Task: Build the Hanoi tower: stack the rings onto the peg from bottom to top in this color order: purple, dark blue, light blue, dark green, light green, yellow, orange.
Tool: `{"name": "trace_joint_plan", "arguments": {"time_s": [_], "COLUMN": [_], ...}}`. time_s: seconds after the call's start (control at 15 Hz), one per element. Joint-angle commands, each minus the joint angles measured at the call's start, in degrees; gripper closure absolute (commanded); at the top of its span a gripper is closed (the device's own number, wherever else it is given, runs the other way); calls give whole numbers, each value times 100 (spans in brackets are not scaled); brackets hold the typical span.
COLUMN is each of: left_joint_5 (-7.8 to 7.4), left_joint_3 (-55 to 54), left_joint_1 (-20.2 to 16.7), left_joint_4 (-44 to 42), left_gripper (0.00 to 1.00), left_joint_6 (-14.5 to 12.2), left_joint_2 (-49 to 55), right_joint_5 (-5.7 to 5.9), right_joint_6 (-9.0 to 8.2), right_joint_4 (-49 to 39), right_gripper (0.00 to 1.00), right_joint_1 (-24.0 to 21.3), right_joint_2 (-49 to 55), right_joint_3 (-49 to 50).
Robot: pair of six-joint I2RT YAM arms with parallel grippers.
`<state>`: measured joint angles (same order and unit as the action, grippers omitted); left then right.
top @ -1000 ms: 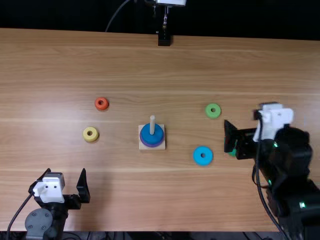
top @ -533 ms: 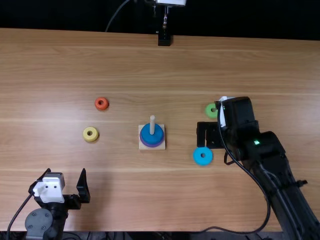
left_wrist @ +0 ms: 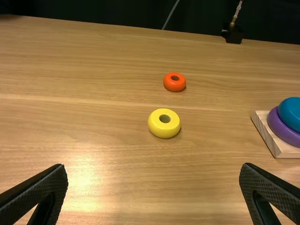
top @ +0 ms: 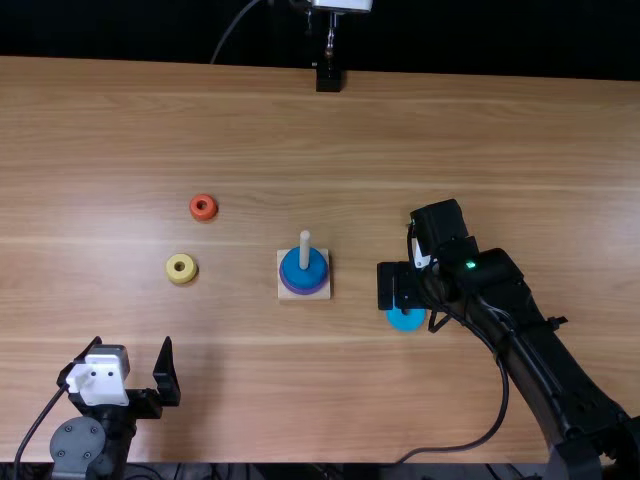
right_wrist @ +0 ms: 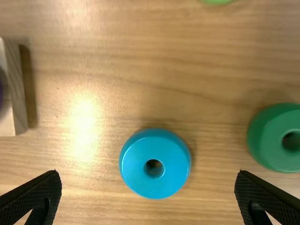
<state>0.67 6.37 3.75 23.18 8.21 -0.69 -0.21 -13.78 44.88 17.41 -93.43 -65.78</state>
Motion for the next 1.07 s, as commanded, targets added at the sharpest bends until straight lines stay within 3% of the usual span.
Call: {"name": "trace_joint_plan", "arguments": {"time_s": [0.0,1.0], "left_joint_5": [-56,-56], "left_joint_3": [-637,-637], "left_joint_1": [21,21], "left_joint_4": [435,435], "left_gripper": [0,0], "left_joint_6": [-9,-9], "left_joint_2": [69,69], "right_joint_5": [63,73], "right_joint_6": [-98,-109], "right_joint_4": [-10,-221], "right_gripper": [0,0], "right_joint_1": [140,245], "right_joint_2": [-70,-800], "right_joint_3": [153,566]}}
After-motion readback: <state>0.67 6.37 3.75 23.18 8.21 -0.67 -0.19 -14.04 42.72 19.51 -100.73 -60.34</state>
